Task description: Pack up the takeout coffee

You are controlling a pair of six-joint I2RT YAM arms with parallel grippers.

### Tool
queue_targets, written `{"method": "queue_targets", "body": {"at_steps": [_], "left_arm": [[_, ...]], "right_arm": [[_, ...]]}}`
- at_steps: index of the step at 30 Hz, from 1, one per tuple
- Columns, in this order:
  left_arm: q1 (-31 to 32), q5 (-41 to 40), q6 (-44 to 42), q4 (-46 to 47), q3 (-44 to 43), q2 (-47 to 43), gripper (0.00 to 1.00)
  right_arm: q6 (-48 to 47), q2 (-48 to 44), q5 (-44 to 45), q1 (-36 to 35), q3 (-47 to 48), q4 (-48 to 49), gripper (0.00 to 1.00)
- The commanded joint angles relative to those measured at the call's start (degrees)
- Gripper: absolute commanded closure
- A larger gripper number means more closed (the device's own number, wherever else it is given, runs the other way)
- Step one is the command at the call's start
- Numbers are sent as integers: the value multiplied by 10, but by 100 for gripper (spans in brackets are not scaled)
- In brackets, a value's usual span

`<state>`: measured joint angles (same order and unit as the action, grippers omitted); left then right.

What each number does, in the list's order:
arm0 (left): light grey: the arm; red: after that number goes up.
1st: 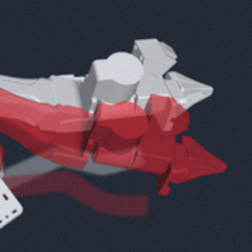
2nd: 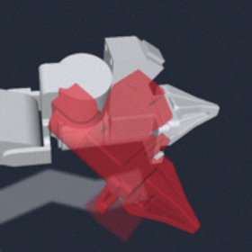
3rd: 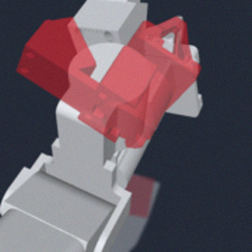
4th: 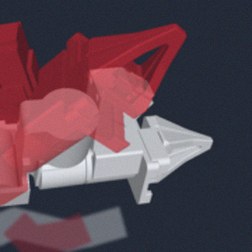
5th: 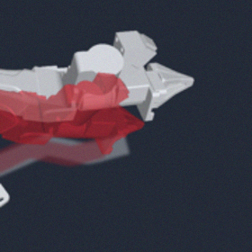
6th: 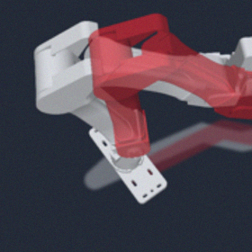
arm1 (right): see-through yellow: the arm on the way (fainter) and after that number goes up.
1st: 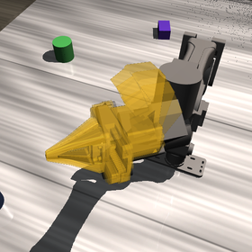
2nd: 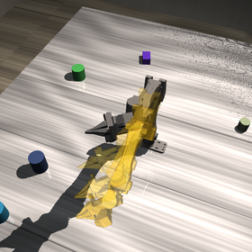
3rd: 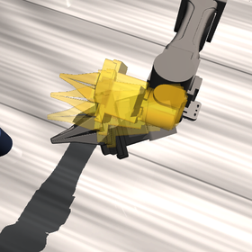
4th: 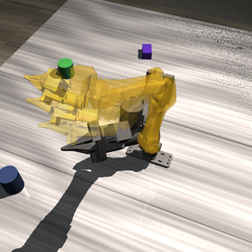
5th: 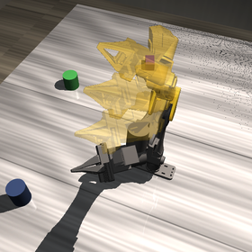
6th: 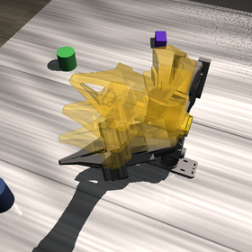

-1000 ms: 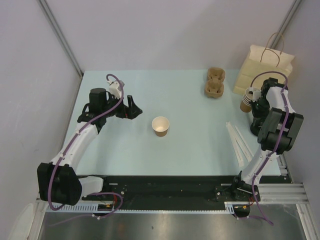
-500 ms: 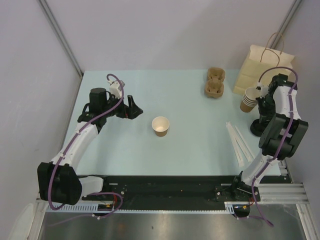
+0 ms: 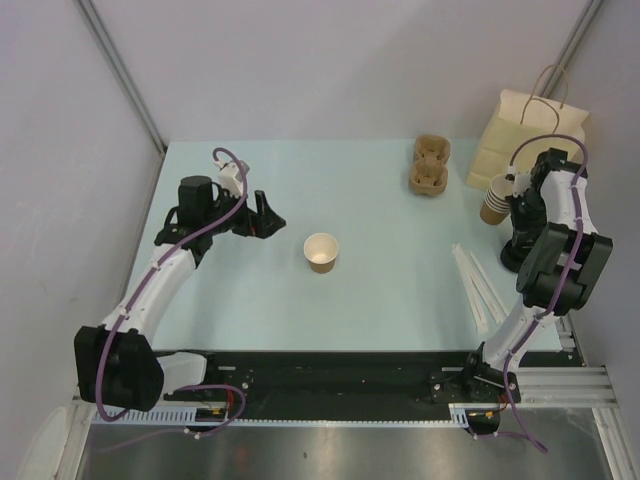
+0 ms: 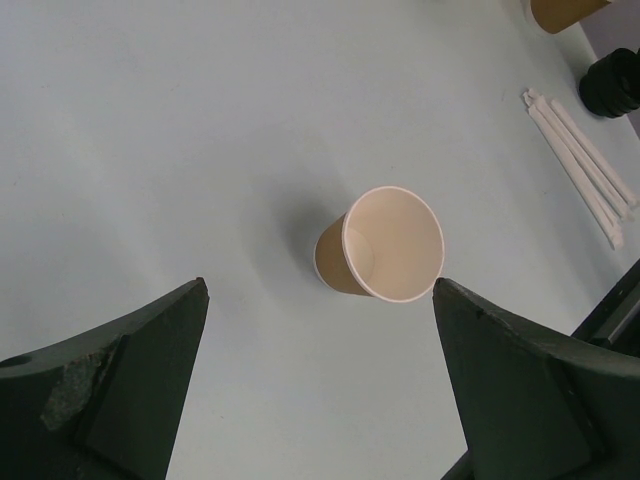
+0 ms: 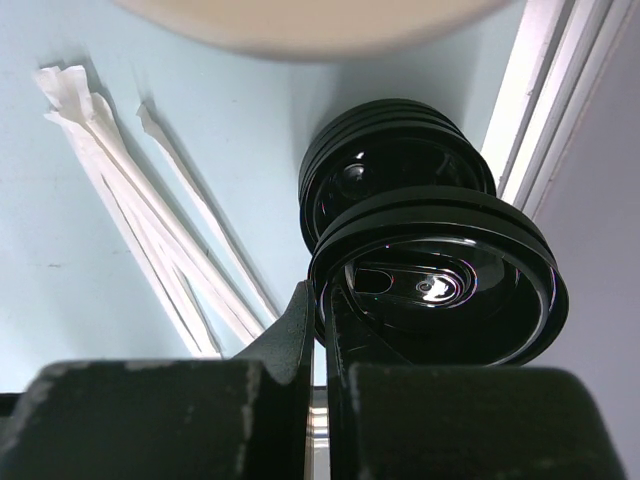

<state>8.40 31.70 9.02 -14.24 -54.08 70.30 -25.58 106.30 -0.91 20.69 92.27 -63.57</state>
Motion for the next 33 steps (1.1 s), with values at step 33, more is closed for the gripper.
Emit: {"method": "queue_targets", "body": {"at_steps": [33], "left_arm": [[338, 41, 313, 422, -228, 318, 3]], "right_arm": [[77, -196, -363, -93, 16, -97, 100]]}}
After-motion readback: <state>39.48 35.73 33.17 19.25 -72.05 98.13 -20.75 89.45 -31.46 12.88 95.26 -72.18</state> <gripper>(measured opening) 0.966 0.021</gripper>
